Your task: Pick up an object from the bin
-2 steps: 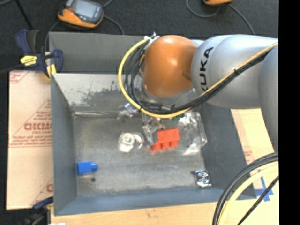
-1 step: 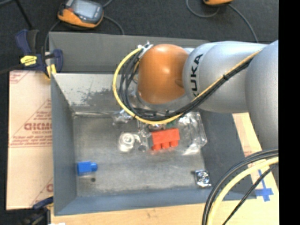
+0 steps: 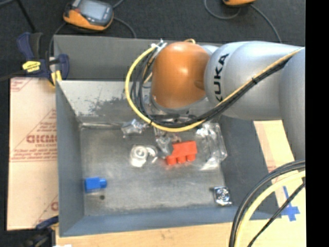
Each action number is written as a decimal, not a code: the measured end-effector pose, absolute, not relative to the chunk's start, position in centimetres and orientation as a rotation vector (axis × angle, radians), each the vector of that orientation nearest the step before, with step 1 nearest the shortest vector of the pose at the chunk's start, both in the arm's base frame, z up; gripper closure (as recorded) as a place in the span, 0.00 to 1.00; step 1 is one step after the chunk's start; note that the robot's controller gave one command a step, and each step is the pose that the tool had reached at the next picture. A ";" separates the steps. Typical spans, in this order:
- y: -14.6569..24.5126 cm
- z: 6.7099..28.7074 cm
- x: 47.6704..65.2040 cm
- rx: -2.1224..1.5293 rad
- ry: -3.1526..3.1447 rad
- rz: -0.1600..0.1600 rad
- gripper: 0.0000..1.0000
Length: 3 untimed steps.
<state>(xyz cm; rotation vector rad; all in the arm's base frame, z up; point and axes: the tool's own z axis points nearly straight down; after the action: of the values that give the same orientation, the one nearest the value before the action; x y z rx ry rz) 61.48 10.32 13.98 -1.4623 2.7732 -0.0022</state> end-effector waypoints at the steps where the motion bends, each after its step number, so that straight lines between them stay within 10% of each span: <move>1: 10.4 7.3 62.0 -1.678 2.649 -0.006 0.00; 2: 10.4 7.6 62.2 -1.664 2.649 -0.008 0.00; 3: 10.5 7.9 62.4 -1.662 2.648 -0.007 1.00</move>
Offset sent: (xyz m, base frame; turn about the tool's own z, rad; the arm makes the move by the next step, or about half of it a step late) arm 0.0020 0.0026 -0.0698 -0.1626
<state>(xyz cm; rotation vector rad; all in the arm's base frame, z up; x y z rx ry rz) 62.35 10.53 7.93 -1.6618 2.6477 -0.0070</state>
